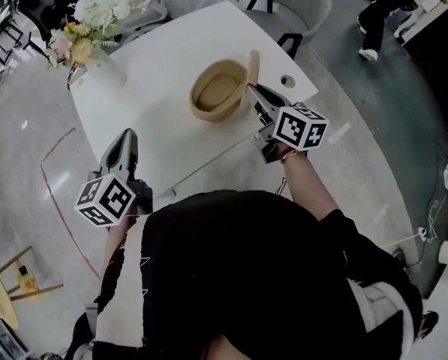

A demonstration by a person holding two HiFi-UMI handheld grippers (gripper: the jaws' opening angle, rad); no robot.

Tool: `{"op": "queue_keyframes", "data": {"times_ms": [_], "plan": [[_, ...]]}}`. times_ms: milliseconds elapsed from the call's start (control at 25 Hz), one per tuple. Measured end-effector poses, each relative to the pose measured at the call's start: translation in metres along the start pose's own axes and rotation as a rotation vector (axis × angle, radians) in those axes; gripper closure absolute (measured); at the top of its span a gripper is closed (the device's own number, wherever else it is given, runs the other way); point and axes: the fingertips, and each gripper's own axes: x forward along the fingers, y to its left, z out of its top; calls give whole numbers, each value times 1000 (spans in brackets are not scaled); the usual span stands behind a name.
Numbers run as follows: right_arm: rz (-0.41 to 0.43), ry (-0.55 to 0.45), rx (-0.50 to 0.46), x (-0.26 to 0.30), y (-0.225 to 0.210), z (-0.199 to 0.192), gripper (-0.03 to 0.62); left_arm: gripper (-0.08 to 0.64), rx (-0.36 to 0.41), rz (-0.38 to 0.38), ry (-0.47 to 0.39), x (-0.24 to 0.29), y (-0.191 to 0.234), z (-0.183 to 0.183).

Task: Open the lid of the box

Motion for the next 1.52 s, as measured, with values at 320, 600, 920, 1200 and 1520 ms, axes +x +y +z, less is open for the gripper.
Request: {"op": "queue_keyframes", "data": {"times_ms": [320,600,920,1200,1520], "plan": [[-62,-68,4,-11,7,-1,528,549,5,-33,23,-1,8,-2],[-99,-121,65,-23,15,-4,526,549,13,-72,32,-6,15,0],[-144,-137,80,-42,30,-19,526,549,12,-127,49,-10,16,-2],[-151,-125,75,-54,47,-35,526,549,17,-154,66,-16,14,-12],[-103,-82,66,-51,56,-46,525,549,20,-145,65,-17,2,-19]]}}
